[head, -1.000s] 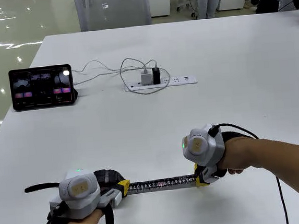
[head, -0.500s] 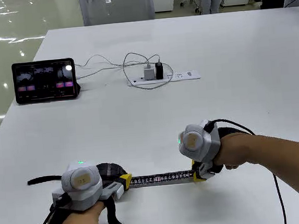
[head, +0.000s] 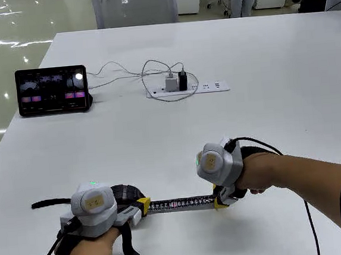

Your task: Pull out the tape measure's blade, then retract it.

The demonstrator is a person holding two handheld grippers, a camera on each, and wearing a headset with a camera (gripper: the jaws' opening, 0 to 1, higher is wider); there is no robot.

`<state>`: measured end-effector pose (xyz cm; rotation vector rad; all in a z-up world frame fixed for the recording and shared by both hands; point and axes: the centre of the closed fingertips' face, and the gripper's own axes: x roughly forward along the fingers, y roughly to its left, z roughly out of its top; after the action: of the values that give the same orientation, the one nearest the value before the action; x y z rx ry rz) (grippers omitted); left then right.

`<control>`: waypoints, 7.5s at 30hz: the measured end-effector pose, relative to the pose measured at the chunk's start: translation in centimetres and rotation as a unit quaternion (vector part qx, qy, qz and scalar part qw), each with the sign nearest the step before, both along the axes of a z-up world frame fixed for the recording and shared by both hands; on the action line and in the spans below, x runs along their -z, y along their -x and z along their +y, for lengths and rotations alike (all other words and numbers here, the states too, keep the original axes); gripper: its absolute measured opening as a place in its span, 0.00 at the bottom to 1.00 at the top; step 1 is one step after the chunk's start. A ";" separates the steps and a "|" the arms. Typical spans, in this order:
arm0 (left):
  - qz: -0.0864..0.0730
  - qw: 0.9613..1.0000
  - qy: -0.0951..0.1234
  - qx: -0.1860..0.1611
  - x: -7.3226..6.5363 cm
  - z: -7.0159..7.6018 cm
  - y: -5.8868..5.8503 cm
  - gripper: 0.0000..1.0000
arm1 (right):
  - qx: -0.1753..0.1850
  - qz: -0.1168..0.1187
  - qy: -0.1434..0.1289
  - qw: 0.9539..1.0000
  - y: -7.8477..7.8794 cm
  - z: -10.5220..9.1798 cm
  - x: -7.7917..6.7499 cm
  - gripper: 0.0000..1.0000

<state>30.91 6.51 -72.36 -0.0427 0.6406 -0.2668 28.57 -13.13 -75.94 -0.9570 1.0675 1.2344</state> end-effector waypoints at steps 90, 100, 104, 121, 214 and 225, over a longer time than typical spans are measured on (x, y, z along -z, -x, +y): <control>0.008 1.000 0.010 -0.001 0.2 0.0 0.0 0.60 | -0.008 -0.007 -0.013 1.000 0.2 4.4 0.0 0.10; 0.007 1.000 0.014 0.000 0.1 0.0 0.0 0.59 | -0.016 -0.006 -0.022 1.000 0.2 4.9 0.0 0.10; 0.008 1.000 0.014 0.001 0.1 0.0 0.1 0.59 | -0.013 -0.004 -0.024 1.000 0.2 5.1 -0.1 0.09; 0.010 1.000 0.015 -0.001 0.1 0.0 0.1 0.60 | -0.017 -0.005 -0.021 1.000 0.3 6.2 0.0 0.10; 0.023 0.999 0.041 -0.005 0.2 0.2 0.2 0.59 | -0.049 0.007 -0.116 0.992 0.2 11.3 -0.2 0.10; 0.023 0.999 0.049 -0.010 0.1 0.2 0.1 0.59 | -0.053 -0.003 -0.121 0.991 0.0 12.0 -0.2 0.10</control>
<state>30.77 6.71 -72.51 -0.1490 0.6723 -0.2772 28.52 -1.12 -75.70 -0.8376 0.8480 1.4121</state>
